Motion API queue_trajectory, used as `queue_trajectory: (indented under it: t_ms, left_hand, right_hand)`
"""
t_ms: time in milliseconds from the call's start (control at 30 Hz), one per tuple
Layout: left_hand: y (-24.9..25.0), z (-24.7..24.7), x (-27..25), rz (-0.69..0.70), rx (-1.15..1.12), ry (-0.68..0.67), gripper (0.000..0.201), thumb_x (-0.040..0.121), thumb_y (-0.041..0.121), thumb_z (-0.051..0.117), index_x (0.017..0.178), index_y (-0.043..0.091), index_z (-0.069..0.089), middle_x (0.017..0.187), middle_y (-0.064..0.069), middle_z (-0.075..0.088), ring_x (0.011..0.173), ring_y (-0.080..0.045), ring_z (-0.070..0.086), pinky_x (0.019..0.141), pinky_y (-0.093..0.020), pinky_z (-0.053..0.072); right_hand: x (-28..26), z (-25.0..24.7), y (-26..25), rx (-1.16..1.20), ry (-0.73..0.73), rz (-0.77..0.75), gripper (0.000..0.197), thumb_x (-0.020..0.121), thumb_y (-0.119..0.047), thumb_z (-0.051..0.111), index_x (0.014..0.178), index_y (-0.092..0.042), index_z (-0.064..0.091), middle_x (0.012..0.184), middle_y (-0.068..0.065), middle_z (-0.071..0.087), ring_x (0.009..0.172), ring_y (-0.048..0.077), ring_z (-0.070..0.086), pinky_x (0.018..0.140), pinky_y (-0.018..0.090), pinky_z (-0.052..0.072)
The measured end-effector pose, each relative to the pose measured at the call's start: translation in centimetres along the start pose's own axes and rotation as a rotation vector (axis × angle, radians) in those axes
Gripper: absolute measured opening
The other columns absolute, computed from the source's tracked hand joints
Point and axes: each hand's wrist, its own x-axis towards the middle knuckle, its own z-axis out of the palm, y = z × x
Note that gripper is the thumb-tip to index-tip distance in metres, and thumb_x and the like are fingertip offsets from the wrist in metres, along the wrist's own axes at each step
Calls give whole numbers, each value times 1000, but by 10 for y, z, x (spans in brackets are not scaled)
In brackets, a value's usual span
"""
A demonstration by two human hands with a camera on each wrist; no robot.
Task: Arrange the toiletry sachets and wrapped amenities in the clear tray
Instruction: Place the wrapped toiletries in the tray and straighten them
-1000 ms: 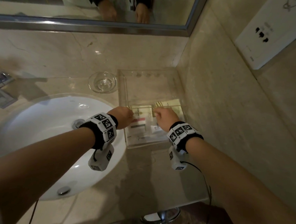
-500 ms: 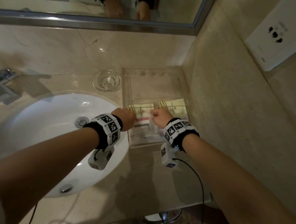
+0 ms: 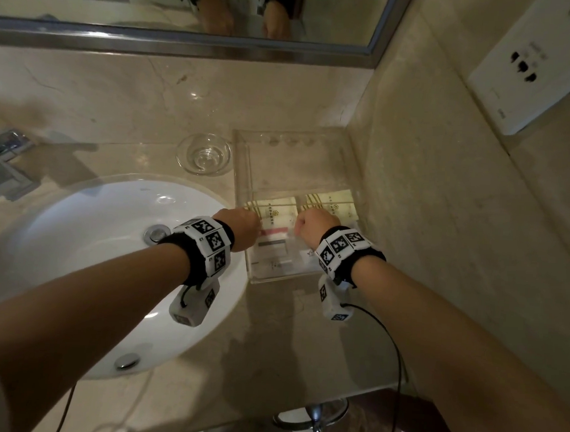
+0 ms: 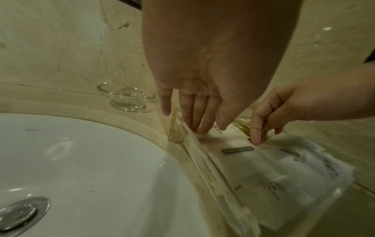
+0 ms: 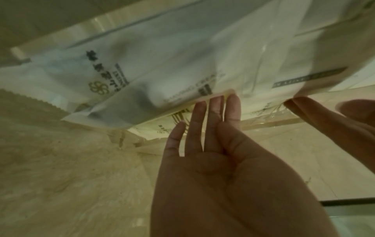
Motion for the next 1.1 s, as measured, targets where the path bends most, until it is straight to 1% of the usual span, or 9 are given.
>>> queue_trajectory:
  t_ms: [133,300,400,567,700,867,933,1000,1100]
  left_hand:
    - [-1,2,2,-1,-17,6,38,96,28,37,125,11,55,127,-10,57,114,-30,56,97,-40,46]
    - [-3,7,5,-2,-44,13,35,95,25,38,120,12,59,124,-8,59,112,-30,57,95,-40,47]
    - [-5,8,6,9,-54,22,36,95,29,37,119,15,60,124,-7,59,111,-29,57,96,-41,47]
    - [-8,9,6,6,-107,39,38,93,30,40,122,13,57,131,-5,53,115,-30,55,97,-41,46]
    - [-5,3,0,46,-73,87,46,93,39,43,126,10,56,136,-7,46,124,-29,45,103,-43,39]
    - [-5,-1,-4,64,42,94,41,93,39,38,110,12,64,122,-7,57,114,-27,48,95,-39,41]
    - [-6,1,-4,71,49,88,39,93,35,37,113,15,63,122,-6,57,115,-27,45,95,-39,38]
    - [-8,3,-4,83,32,103,37,94,31,39,121,18,60,129,-6,51,120,-27,40,99,-40,36]
    - [-9,7,-4,102,83,106,39,94,36,39,127,25,57,136,-6,42,124,-28,35,104,-42,35]
  right_hand:
    - [2,1,0,-25,-3,7,29,94,-17,45,99,-10,73,114,9,69,104,27,63,97,39,48]
    - [2,4,3,60,-7,24,31,93,-13,44,98,-8,73,116,10,68,106,29,62,95,39,50]
    - [-2,4,5,118,16,8,32,93,-11,43,97,-9,74,116,10,68,104,29,63,93,38,52]
    - [-3,1,4,132,-19,8,31,93,-10,43,100,-10,73,122,9,65,110,28,60,97,37,49]
    - [-3,-2,1,102,-78,-10,33,94,-9,42,108,-11,71,130,7,60,118,27,56,102,36,45]
    - [-3,2,-2,85,-91,-35,35,94,-10,42,112,-17,71,135,3,57,123,26,53,105,36,43]
    - [-2,3,-2,72,-89,-39,35,93,-10,42,110,-18,71,136,3,56,124,27,52,106,36,42]
    - [-1,2,-2,96,-97,-34,34,93,-10,43,111,-18,71,137,3,55,125,27,51,106,35,41]
    - [0,2,-1,130,-89,-37,33,93,-10,44,108,-17,72,134,3,57,124,26,52,106,36,42]
